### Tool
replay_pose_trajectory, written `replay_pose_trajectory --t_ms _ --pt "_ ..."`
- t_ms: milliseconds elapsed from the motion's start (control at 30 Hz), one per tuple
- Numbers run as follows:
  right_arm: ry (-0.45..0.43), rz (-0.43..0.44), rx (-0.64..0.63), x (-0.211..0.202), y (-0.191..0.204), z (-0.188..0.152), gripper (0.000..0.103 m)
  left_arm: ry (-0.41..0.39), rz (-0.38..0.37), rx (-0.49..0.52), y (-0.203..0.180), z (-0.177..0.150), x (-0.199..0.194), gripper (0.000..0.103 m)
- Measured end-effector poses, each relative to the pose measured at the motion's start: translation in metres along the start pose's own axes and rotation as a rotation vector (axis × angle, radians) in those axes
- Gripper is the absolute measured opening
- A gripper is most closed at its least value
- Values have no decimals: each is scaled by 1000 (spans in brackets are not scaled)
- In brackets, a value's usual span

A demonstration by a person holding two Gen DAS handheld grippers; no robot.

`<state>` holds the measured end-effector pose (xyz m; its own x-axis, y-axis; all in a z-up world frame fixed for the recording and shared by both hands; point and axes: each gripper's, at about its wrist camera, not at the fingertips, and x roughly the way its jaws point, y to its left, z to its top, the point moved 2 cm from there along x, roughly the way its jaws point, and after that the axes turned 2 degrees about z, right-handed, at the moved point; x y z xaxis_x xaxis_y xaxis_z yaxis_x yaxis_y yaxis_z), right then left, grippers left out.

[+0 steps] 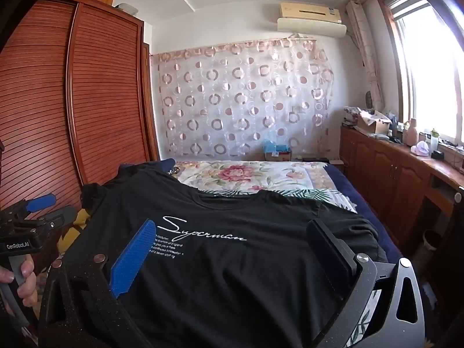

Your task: Fold small clothes

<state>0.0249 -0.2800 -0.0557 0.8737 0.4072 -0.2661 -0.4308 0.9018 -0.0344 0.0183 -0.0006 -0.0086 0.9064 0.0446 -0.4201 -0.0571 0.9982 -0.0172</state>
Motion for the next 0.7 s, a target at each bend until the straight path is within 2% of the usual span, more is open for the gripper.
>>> replay_pose_trajectory --t_ms 233,700 --pt "15 -1 -7 3 1 0 103 -8 -12 9 1 1 -2 103" --pt "6 3 3 0 0 -1 103 -16 13 24 2 10 -11 103"
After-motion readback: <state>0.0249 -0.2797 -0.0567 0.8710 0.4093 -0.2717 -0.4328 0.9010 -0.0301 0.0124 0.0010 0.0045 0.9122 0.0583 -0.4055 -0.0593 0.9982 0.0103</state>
